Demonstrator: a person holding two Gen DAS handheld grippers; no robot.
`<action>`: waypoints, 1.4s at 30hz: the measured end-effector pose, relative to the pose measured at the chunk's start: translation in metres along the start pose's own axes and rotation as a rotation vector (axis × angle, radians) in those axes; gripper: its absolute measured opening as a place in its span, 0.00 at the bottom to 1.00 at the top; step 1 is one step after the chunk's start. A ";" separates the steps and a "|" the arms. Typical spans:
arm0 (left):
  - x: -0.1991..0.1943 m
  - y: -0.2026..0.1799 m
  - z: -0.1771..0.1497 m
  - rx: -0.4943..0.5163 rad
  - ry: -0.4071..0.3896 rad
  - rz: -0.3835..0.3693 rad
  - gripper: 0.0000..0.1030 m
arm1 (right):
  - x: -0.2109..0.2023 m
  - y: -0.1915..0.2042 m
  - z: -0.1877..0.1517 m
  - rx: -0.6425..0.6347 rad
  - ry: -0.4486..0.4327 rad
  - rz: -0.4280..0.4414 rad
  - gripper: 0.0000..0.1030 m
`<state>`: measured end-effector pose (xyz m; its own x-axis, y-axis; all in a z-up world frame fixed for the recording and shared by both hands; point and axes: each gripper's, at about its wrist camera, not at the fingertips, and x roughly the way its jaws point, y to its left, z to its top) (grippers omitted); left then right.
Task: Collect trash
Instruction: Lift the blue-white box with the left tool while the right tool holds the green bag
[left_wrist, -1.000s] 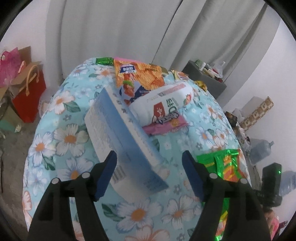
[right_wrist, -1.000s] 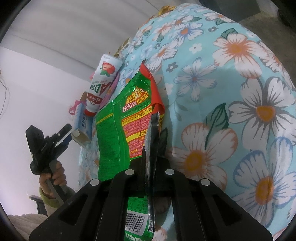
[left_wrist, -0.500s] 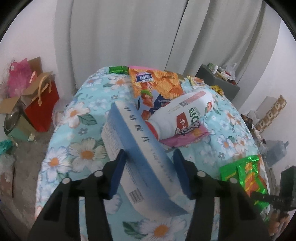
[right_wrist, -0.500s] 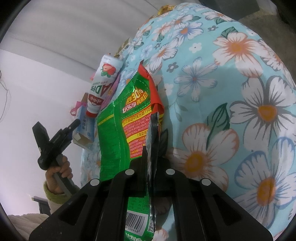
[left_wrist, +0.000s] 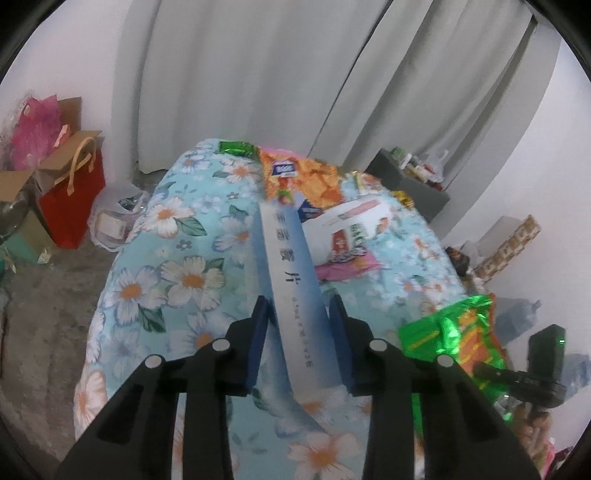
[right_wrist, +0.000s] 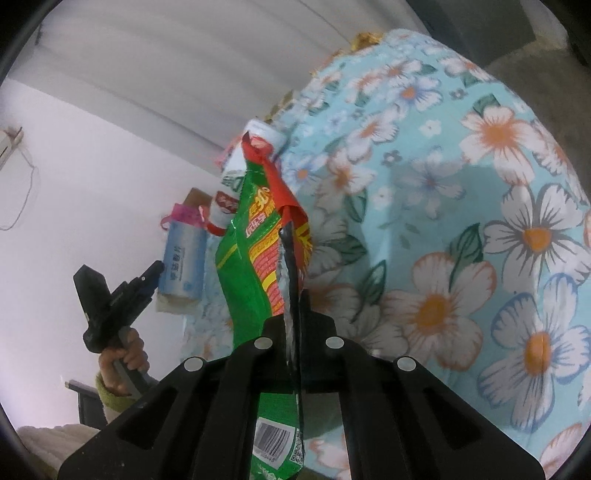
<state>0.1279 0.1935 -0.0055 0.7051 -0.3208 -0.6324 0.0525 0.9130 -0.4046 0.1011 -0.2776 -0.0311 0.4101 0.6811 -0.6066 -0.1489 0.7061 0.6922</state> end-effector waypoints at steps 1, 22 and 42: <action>-0.006 -0.003 -0.001 -0.003 -0.004 -0.022 0.29 | -0.003 0.003 0.000 -0.004 -0.009 0.002 0.00; -0.028 -0.033 -0.026 0.221 0.035 -0.101 0.76 | -0.054 -0.017 -0.018 0.061 -0.131 0.034 0.00; 0.062 -0.014 -0.047 0.477 0.271 -0.031 0.77 | -0.026 -0.019 -0.009 0.103 -0.068 0.002 0.00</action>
<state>0.1374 0.1489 -0.0704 0.4940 -0.3451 -0.7981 0.4297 0.8948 -0.1209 0.0856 -0.3071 -0.0322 0.4704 0.6655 -0.5795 -0.0582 0.6786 0.7321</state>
